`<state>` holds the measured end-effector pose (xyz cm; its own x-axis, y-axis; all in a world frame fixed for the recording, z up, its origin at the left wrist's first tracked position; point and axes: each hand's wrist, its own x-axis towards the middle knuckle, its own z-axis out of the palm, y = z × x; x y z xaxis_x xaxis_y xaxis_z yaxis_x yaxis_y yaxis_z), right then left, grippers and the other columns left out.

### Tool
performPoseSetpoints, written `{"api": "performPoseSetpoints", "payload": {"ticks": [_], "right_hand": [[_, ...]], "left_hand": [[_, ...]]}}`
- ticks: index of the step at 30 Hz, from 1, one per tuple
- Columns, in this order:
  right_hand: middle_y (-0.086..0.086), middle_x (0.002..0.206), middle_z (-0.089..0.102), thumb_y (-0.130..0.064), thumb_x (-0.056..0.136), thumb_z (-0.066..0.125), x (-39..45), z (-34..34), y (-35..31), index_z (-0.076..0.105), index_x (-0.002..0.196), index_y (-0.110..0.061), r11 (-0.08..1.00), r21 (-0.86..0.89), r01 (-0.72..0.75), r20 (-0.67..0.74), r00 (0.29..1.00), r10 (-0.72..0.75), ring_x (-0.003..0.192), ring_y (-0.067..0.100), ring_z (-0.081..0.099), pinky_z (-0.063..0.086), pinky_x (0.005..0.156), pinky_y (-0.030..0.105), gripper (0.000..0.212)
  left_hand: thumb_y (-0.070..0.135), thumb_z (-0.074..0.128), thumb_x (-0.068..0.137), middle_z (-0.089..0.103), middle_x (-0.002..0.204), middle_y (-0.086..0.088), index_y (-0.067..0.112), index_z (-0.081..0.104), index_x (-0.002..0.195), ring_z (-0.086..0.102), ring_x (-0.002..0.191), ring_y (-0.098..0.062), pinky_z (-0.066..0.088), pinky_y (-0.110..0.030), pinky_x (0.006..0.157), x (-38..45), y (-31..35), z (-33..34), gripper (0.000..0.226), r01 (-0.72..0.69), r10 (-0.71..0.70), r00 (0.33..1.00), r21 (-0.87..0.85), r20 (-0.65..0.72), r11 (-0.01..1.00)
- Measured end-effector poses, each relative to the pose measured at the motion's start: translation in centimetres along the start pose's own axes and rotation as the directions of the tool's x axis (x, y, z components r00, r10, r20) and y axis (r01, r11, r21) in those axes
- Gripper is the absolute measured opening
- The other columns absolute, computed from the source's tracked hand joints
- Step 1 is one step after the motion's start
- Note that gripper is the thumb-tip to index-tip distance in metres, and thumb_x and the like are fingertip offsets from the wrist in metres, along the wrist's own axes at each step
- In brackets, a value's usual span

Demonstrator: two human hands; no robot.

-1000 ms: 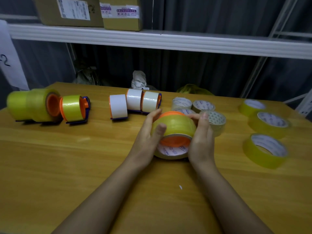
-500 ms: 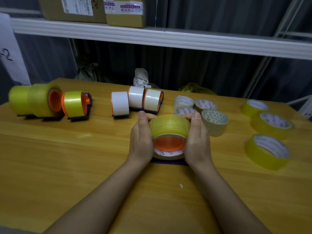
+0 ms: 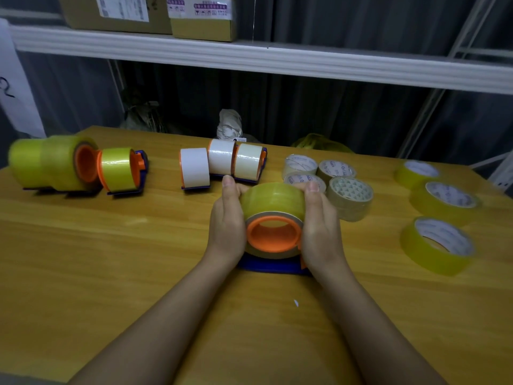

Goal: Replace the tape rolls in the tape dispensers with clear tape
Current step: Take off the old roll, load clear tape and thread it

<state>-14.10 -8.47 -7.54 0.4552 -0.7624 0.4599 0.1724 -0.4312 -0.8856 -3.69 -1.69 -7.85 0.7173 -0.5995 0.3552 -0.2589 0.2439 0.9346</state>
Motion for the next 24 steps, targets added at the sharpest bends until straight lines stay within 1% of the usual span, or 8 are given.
{"api": "performPoseSetpoints", "payload": {"ticks": [3, 5, 8, 12, 15, 18, 20, 24], "right_hand": [[0.032, 0.083, 0.057, -0.059, 0.091, 0.028, 0.0, 0.1, 0.1, 0.058, 0.093, 0.004, 1.0, -0.017, -0.002, -0.02, 1.0, 0.002, 0.078, 0.046, 0.056, 0.048, 0.068, 0.055, 0.07], [0.031, 0.083, 0.058, -0.058, 0.091, 0.025, -0.1, 0.1, 0.1, 0.061, 0.095, -0.003, 0.999, -0.037, 0.002, -0.049, 0.999, -0.004, 0.078, 0.043, 0.057, 0.048, 0.068, 0.053, 0.066], [0.032, 0.082, 0.057, -0.053, 0.095, 0.024, -0.1, 0.0, -0.1, 0.063, 0.097, -0.014, 0.999, -0.042, 0.012, -0.06, 0.998, -0.014, 0.078, 0.042, 0.056, 0.047, 0.066, 0.05, 0.055], [0.031, 0.082, 0.056, -0.054, 0.093, 0.026, -0.3, 0.2, -0.1, 0.064, 0.097, -0.018, 0.998, -0.039, 0.057, -0.001, 0.998, -0.057, 0.077, 0.043, 0.055, 0.048, 0.067, 0.053, 0.052], [0.016, 0.081, 0.062, -0.051, 0.095, 0.026, -0.3, 0.3, 0.1, 0.065, 0.099, -0.022, 0.993, -0.058, 0.099, 0.025, 0.995, -0.097, 0.077, 0.034, 0.06, 0.05, 0.07, 0.052, 0.048], [-0.008, 0.089, 0.066, -0.048, 0.096, 0.026, -0.3, 0.3, 0.2, 0.063, 0.1, -0.029, 0.989, -0.06, 0.138, 0.029, 0.99, -0.136, 0.087, 0.016, 0.063, 0.053, 0.078, 0.044, 0.042], [-0.017, 0.091, 0.065, -0.045, 0.097, 0.026, -0.3, 0.2, 0.1, 0.062, 0.1, -0.033, 0.982, -0.061, 0.178, 0.036, 0.984, -0.176, 0.092, 0.009, 0.062, 0.051, 0.08, 0.034, 0.038], [-0.012, 0.096, 0.063, -0.034, 0.099, 0.028, -0.1, 0.2, 0.1, 0.063, 0.103, -0.028, 0.961, -0.097, 0.259, 0.008, 0.966, -0.26, 0.095, 0.002, 0.058, 0.045, 0.084, 0.018, 0.036]], "left_hand": [[0.053, 0.025, 0.094, 0.066, 0.079, -0.021, 0.005, 0.063, 0.083, 0.065, 0.078, -0.028, 0.051, -0.041, 0.076, 0.3, 0.2, -0.2, 0.062, 0.05, -0.049, 0.997, -0.017, 0.054, 0.999], [0.043, 0.032, 0.101, 0.07, 0.084, -0.015, 0.009, 0.068, 0.087, 0.068, 0.084, -0.025, 0.053, -0.036, 0.079, 0.4, 0.6, -0.5, 0.051, 0.09, -0.079, 0.981, -0.059, 0.178, 0.994], [0.032, 0.033, 0.101, 0.071, 0.073, -0.001, 0.016, 0.069, 0.08, 0.069, 0.074, -0.012, 0.05, -0.018, 0.067, 0.7, 1.1, -1.3, 0.044, 0.136, -0.101, 0.944, -0.091, 0.313, 0.987], [0.037, 0.038, 0.098, 0.073, 0.074, -0.001, 0.015, 0.069, 0.081, 0.07, 0.073, -0.011, 0.052, -0.015, 0.065, 1.0, 1.6, -1.9, 0.042, 0.199, -0.154, 0.925, -0.099, 0.347, 0.975], [0.037, 0.042, 0.096, 0.07, 0.062, 0.003, 0.012, 0.066, 0.072, 0.067, 0.06, -0.006, 0.049, -0.011, 0.055, 1.0, 2.0, -2.1, 0.043, 0.233, -0.198, 0.921, -0.067, 0.334, 0.97], [0.041, 0.045, 0.09, 0.062, 0.059, -0.005, -0.004, 0.061, 0.072, 0.061, 0.057, -0.016, 0.048, -0.019, 0.056, 1.0, 2.2, -2.4, 0.051, 0.146, -0.108, 0.935, -0.088, 0.339, 0.985], [0.042, 0.045, 0.086, 0.054, 0.06, -0.013, -0.016, 0.055, 0.073, 0.054, 0.056, -0.023, 0.043, -0.021, 0.053, 1.0, 2.2, -2.5, 0.06, 0.074, -0.036, 0.947, -0.107, 0.32, 0.992], [0.039, 0.047, 0.095, 0.043, 0.056, -0.016, -0.01, 0.046, 0.06, 0.038, 0.051, -0.028, 0.031, -0.033, 0.044, 0.6, 1.7, -2.1, 0.06, -0.075, 0.092, 0.97, -0.087, 0.225, 0.993]]}}
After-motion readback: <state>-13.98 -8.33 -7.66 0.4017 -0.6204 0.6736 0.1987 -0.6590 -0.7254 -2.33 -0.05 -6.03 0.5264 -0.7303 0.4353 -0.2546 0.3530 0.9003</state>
